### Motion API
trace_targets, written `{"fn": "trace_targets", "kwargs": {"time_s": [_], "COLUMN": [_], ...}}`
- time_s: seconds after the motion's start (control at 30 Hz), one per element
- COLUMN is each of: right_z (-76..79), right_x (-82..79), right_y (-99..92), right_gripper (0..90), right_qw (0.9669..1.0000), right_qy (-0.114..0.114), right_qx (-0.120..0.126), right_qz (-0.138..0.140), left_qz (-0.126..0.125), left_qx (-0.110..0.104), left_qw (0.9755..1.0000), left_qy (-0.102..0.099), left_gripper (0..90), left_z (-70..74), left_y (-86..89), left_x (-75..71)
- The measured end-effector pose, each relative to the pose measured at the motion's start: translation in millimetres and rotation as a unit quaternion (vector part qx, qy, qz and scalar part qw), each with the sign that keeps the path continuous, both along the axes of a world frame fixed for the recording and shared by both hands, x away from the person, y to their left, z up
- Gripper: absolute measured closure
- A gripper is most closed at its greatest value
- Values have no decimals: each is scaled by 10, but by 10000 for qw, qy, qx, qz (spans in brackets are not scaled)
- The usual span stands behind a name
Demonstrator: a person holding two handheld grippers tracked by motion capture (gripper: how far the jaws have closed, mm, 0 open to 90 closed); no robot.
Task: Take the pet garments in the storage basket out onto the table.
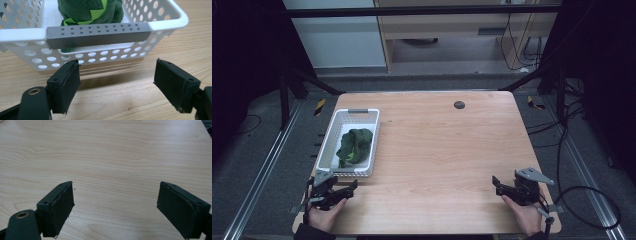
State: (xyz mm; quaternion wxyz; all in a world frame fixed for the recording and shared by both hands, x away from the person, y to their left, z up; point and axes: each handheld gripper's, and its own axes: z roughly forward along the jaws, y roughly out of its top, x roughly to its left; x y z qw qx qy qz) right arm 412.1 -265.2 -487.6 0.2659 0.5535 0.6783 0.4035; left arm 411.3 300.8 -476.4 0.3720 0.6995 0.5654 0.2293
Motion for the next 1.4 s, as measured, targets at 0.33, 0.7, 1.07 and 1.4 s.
{"fn": "trace_targets", "kwargs": {"time_s": [0.33, 0.7, 1.07, 1.4], "right_z": [22, 21, -1, -2], "right_x": [-18, -15, 9, 32], "right_y": [47, 65, 75, 93], "right_gripper": [139, 136, 131, 128], "right_qw": [9998, 9998, 9996, 9995], "right_qy": [-108, -71, -65, -43], "right_qx": [-131, -109, -216, -232], "right_qz": [113, 140, 193, 207], "left_qz": [51, 82, 68, -123], "left_qx": [-75, -170, -207, -206], "left_qw": [9999, 9992, 9984, 9984], "left_qy": [-142, -350, -512, -513], "left_gripper": [197, 189, 190, 187], "left_z": [113, 266, 402, 489], "left_y": [24, 40, 103, 79], "left_x": [-83, -121, -92, -50]}}
